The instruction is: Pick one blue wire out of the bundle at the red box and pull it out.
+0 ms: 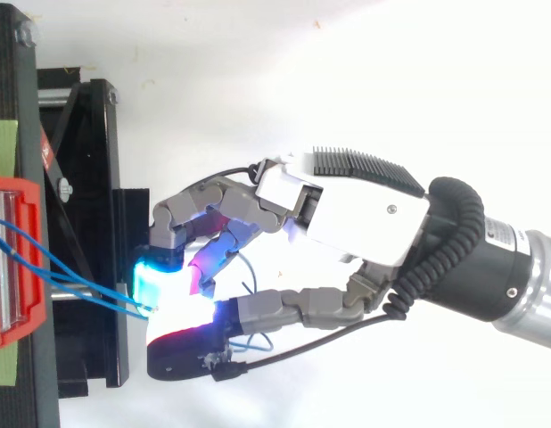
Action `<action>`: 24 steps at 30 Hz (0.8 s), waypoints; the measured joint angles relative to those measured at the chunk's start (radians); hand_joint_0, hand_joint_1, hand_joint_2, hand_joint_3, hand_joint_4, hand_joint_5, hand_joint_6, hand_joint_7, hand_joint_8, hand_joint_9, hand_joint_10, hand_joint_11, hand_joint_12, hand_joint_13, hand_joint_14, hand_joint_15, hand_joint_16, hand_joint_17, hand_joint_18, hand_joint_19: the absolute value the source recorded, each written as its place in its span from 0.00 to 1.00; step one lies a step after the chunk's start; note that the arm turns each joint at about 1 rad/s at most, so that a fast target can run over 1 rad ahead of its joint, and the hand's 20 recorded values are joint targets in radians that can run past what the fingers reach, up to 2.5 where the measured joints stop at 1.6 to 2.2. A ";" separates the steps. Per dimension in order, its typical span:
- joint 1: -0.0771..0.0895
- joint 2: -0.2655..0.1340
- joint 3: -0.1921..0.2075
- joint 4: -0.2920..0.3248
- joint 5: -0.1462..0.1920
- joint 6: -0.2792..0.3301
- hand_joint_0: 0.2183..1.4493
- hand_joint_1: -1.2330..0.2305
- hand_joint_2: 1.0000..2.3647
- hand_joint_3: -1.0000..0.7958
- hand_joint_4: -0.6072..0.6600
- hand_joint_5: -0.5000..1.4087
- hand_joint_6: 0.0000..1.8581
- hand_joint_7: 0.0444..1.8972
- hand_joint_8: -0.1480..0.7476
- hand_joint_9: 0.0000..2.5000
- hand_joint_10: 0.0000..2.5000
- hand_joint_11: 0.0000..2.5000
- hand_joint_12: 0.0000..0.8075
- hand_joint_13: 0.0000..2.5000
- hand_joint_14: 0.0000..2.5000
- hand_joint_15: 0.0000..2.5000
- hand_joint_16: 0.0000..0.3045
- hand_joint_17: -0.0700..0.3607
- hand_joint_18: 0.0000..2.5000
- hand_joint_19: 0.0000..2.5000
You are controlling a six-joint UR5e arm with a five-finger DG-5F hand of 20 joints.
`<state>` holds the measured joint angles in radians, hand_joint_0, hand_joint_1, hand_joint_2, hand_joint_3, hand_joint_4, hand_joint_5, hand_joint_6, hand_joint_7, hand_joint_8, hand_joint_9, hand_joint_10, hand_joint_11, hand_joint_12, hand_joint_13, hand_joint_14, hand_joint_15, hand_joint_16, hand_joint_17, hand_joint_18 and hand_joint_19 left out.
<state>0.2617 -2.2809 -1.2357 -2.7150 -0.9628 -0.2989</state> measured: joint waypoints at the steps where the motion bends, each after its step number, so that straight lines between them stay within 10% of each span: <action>1: 0.000 0.001 0.006 -0.014 0.000 0.008 0.36 0.27 0.01 0.48 0.46 0.19 0.51 0.59 0.53 0.45 0.01 0.23 0.51 0.30 0.01 0.15 0.17 0.43 0.28 0.18; 9: -0.001 0.001 0.066 -0.170 0.002 0.063 0.42 0.21 0.02 0.55 0.53 0.21 0.49 0.80 0.47 0.43 0.00 0.15 0.48 0.30 0.00 0.11 0.16 0.42 0.28 0.17; 17: -0.001 0.002 0.087 -0.202 0.002 0.071 0.36 0.22 0.01 0.43 0.48 0.20 0.51 0.62 0.47 0.40 0.00 0.09 0.48 0.25 0.00 0.07 0.17 0.43 0.26 0.16; 24: -0.001 0.003 0.088 -0.204 0.001 0.123 0.34 0.22 0.01 0.45 0.50 0.21 0.48 0.68 0.39 0.41 0.00 0.06 0.49 0.25 0.00 0.07 0.18 0.45 0.26 0.15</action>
<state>0.2608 -2.2783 -1.1478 -2.9191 -0.9617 -0.1755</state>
